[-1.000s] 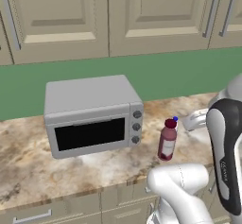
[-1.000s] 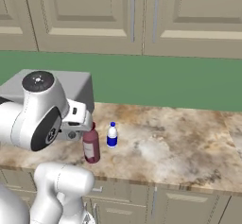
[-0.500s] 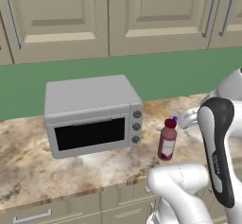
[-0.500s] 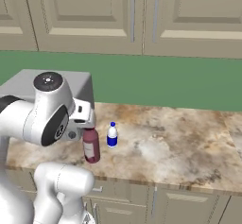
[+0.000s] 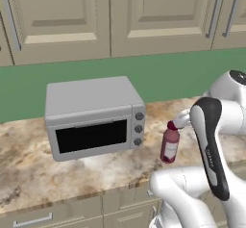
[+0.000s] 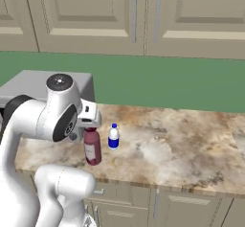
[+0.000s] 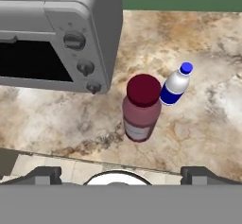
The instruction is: Move the drinks to the dining counter.
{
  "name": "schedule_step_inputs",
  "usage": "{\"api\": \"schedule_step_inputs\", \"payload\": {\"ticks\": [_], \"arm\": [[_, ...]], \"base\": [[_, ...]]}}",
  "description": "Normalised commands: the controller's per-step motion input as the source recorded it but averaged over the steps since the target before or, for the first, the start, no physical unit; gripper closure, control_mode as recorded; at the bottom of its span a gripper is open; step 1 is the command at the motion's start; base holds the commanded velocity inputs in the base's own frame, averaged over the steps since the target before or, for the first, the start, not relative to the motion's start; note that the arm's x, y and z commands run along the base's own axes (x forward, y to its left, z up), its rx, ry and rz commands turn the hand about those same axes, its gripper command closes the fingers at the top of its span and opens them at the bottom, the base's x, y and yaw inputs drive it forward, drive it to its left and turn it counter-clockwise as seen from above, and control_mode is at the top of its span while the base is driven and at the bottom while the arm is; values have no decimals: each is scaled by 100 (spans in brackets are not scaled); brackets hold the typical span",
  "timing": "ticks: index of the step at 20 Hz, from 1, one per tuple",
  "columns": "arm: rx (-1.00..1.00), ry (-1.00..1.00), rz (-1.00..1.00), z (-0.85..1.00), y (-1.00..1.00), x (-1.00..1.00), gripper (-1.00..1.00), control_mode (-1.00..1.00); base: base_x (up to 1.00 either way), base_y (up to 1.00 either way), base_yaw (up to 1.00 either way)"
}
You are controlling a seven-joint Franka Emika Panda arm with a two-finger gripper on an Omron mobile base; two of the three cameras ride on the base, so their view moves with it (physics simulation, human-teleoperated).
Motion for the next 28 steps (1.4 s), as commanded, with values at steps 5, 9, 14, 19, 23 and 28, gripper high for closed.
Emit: {"api": "schedule_step_inputs", "payload": {"ticks": [5, 9, 14, 19, 23, 28], "arm": [[0, 6, 2, -30, 0, 27, -100, -100], [0, 0, 2, -16, 0, 33, -100, -100], [0, 0, 3, -8, 0, 29, -100, -100], [0, 1, 2, -9, 0, 24, -100, -100], [0, 3, 2, -13, 0, 24, -100, -100], [0, 4, 2, -21, 0, 18, -100, -100]], "base": [[0, 0, 0], [0, 0, 0], [0, 0, 0], [0, 0, 0], [0, 0, 0], [0, 0, 0]]}}
